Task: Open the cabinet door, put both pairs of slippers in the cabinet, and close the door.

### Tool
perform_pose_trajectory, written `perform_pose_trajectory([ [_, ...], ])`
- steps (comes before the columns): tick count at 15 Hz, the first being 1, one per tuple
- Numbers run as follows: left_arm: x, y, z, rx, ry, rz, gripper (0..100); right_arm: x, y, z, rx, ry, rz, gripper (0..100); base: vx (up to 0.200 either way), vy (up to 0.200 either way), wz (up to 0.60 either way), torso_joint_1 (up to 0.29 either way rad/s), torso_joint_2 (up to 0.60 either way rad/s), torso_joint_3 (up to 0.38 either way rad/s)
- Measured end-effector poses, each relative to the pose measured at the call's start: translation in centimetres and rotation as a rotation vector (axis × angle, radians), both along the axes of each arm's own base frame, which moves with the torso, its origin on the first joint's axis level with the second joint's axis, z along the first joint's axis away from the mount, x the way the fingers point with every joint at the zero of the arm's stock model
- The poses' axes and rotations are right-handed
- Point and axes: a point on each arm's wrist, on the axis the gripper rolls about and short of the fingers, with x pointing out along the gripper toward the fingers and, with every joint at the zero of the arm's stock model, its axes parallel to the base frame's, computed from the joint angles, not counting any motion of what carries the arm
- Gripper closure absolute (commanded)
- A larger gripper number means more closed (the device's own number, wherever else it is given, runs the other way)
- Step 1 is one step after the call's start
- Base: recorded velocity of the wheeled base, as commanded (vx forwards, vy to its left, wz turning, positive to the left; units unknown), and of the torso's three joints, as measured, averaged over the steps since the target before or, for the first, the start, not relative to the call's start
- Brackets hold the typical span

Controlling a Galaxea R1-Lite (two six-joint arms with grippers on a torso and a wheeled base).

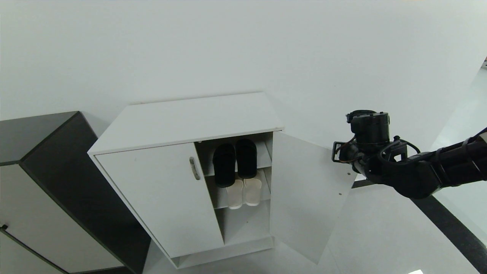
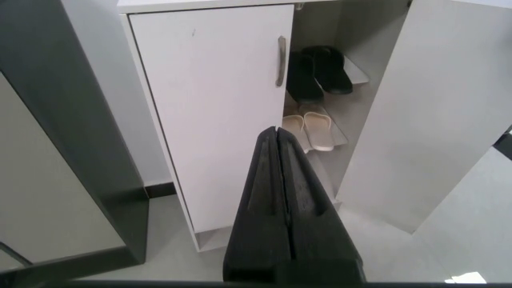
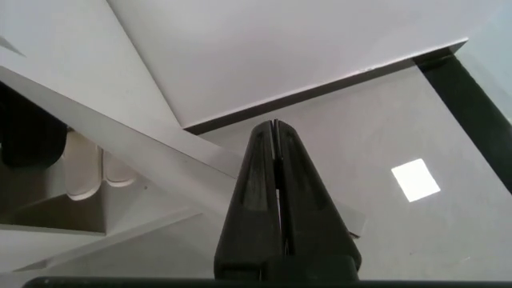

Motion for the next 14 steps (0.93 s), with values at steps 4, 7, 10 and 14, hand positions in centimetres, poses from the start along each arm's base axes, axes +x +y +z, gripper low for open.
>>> perform_pose_trajectory([
  [4,0.0,0.0,0.0,0.001,0.0,0.0,100,-0.5,0.1,-0.3,-0.021,0.043,0.009,100,0.0,0.0,0.0,0.0,0.0,0.0],
  [7,0.0,0.0,0.0,0.001,0.0,0.0,100,-2.3,1.4,0.3,-0.013,0.081,0.052,100,0.0,0.0,0.0,0.0,0.0,0.0],
  [10,0.0,0.0,0.0,0.0,0.0,0.0,100,-5.5,3.9,1.0,0.002,0.124,0.163,100,0.0,0.0,0.0,0.0,0.0,0.0],
  [14,0.0,0.0,0.0,0.0,0.0,0.0,100,-9.0,5.8,2.5,0.031,0.129,0.262,100,0.0,0.0,0.0,0.0,0.0,0.0],
])
